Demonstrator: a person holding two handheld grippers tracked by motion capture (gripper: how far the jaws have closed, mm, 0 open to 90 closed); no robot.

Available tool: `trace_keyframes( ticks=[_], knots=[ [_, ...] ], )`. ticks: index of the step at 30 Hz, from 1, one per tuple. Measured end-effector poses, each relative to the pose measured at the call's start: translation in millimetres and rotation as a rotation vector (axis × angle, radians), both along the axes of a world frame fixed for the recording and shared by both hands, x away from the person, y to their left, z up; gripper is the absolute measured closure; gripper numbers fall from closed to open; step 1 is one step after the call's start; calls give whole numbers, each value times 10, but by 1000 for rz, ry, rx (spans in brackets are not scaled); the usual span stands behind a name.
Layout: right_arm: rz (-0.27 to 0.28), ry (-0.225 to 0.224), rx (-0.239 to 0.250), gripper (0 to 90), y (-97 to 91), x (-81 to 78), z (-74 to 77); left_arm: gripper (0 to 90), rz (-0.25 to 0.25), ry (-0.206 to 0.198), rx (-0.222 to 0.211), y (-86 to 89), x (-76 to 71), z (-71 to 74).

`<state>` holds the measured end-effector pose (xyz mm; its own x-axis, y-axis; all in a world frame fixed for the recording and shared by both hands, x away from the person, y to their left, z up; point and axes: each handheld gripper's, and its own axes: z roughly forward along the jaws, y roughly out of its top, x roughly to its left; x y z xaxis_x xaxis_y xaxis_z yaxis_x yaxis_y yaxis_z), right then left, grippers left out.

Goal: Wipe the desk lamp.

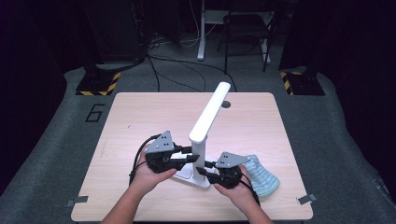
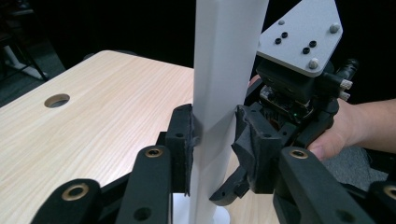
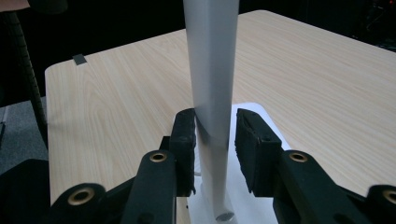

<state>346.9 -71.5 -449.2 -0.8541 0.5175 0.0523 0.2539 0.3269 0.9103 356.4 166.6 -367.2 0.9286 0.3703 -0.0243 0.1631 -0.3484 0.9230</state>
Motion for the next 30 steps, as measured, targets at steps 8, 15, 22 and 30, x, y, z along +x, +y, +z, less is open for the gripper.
trace_keyframes(
  ticks=[8,15,22,30],
  knots=[
    [-49,15,29,709,-193,-97,-56,678,-8,13,-6,-43,17,-20],
    [-56,4,16,782,-203,-142,-52,668,-14,4,-1,-106,27,-32],
    [-70,1,7,781,-201,-107,-43,653,-6,9,-5,-111,28,-32],
    [-99,16,13,800,-176,-22,-34,648,11,9,-1,-90,32,-34]
  ],
)
